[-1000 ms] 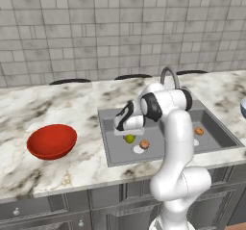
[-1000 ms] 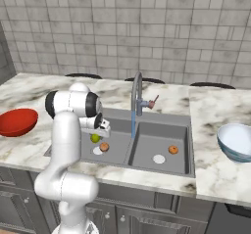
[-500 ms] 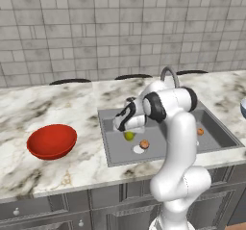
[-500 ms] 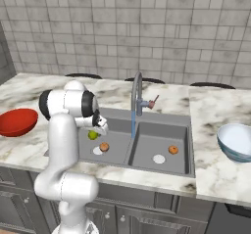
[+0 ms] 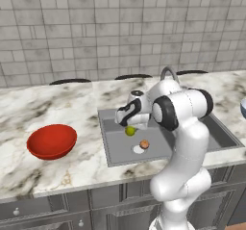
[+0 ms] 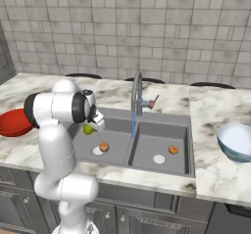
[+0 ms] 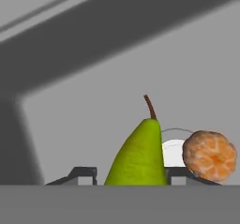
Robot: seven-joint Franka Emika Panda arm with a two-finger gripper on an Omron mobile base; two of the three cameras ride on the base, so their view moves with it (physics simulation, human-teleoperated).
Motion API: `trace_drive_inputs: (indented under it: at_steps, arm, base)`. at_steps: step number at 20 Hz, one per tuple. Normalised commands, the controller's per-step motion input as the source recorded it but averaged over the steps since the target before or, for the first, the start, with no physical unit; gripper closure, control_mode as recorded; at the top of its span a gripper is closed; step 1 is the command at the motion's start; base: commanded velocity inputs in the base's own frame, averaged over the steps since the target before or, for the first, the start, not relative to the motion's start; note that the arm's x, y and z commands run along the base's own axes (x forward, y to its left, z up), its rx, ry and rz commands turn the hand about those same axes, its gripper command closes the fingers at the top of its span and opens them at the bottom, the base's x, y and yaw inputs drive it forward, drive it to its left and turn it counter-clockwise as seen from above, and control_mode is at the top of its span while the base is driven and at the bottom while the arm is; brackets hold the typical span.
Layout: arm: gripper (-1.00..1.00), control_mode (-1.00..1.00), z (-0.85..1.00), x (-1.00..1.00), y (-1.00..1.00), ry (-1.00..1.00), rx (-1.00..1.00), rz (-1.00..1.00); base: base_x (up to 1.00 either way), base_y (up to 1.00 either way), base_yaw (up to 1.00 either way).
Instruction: Pick the tangerines from the sink and place them in one bowl. Place the pear in the other bowl. Then turn off the sink faucet.
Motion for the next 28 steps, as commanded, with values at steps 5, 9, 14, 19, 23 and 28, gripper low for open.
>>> trace_drive_inputs:
  at_steps: [5,9,14,19,23,28]
  arm:
    - [1.0,-1.0,0.7,-0.45,0.0,-0.07,0.12,-0.04]
    - [1.0,-1.0,0.75,-0.5,0.01,-0.05,0.17,0.0]
    - [1.0,-1.0,0.62,-0.35,0.33,0.0,0.13,0.0]
    - [1.0,-1.0,0.54,-0.14,0.72,0.0,0.03,0.0]
    - [1.0,-1.0,0.44,-0.04,0.76,0.0,0.0,0.0]
    - [1.0,-1.0,0.07,-0.04,0.6,-0.01,0.04,-0.05]
  base:
    - [0.0,0.0,0.0]
    - [0.0,0.0,0.0]
    - [0.0,0.0,0.0]
    - [0.0,0.0,0.0]
    - [0.0,0.0,0.0]
    - [0.0,0.0,0.0]
